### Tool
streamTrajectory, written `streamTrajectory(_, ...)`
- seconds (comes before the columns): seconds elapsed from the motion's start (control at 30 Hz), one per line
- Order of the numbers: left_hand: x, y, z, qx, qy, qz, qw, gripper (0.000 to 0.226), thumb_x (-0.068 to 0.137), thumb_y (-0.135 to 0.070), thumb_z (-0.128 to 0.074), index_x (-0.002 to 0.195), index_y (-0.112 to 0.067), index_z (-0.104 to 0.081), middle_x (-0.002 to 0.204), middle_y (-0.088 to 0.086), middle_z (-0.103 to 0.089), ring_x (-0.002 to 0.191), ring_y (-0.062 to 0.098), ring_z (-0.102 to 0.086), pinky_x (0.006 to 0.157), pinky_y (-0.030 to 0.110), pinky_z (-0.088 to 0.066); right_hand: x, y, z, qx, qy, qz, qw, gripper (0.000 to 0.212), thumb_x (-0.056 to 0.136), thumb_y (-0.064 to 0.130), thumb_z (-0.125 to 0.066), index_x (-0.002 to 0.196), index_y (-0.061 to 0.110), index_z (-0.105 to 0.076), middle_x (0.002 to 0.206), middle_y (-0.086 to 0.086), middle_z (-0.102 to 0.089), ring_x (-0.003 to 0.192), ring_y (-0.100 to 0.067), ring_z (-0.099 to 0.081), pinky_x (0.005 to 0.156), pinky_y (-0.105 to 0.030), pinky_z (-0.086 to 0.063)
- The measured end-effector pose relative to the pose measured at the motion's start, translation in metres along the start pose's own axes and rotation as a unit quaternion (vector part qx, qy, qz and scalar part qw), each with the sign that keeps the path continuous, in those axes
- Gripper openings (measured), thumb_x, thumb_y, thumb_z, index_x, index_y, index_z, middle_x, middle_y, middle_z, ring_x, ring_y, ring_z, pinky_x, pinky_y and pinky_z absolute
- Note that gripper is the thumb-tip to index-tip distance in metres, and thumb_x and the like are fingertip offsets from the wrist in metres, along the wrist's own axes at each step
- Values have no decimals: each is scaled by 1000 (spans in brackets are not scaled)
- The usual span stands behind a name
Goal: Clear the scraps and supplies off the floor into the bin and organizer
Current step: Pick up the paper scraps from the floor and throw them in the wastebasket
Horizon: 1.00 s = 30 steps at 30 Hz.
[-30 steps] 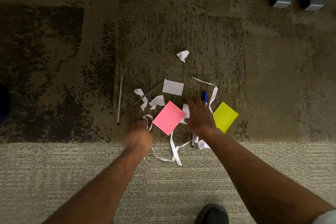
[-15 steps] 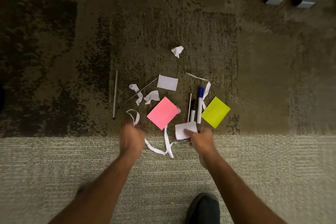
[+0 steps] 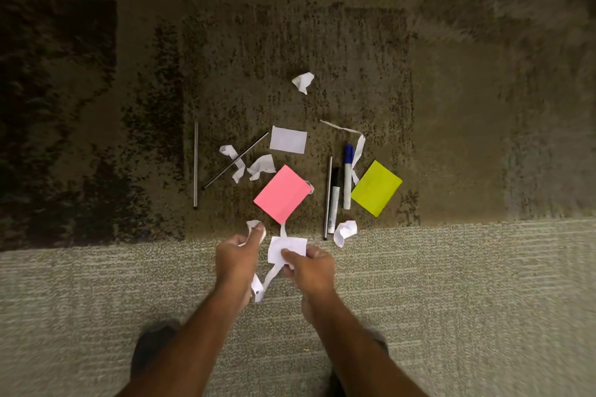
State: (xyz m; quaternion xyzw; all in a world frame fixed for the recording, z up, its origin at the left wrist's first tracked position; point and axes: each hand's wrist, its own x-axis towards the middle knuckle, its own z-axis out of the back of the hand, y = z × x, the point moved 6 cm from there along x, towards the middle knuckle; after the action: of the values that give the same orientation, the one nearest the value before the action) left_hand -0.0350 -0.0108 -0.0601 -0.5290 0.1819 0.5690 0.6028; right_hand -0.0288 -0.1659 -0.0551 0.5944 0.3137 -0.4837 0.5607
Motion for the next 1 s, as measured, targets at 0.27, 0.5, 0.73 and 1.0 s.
streamTrajectory(0.27, -2, -14, -10, 113, -31, -83, 990, 39, 79, -41, -79, 93, -6, -67, 80, 10, -71, 62, 13, -57, 52, 25, -39, 5, 21, 62, -143, -144, 113, 973, 20, 88, 10, -71, 108, 8, -72, 96, -7, -77, 88, -29, -74, 84, -52, -61)
streamTrajectory(0.5, 5, -62, 0, 95, -150, -231, 957, 34, 88, -38, -70, 106, -10, -68, 91, 8, -74, 69, 20, -68, 53, 24, -48, 40, 57, 90, -150, -221, 159, 950, 22, 83, 13, -76, 104, 6, -74, 91, -9, -77, 81, -25, -72, 76, -35, -58)
streamTrajectory(0.73, 50, -97, -3, 142, -129, -217, 957, 56, 73, -60, -71, 112, -21, -62, 109, 1, -73, 96, 24, -69, 76, 32, -49, 55, 55, 104, -192, -237, 147, 941, 11, 81, 10, -77, 90, 8, -71, 75, -4, -71, 70, -23, -69, 61, -30, -51)
streamTrajectory(1.0, 51, -127, -4, 254, -93, -344, 899, 51, 85, -51, -68, 129, -28, -57, 117, 6, -73, 109, 29, -68, 86, 36, -52, 54, 60, 121, -177, -216, 167, 945, 13, 82, 13, -77, 93, 7, -73, 74, -5, -71, 64, -21, -64, 62, -30, -48)
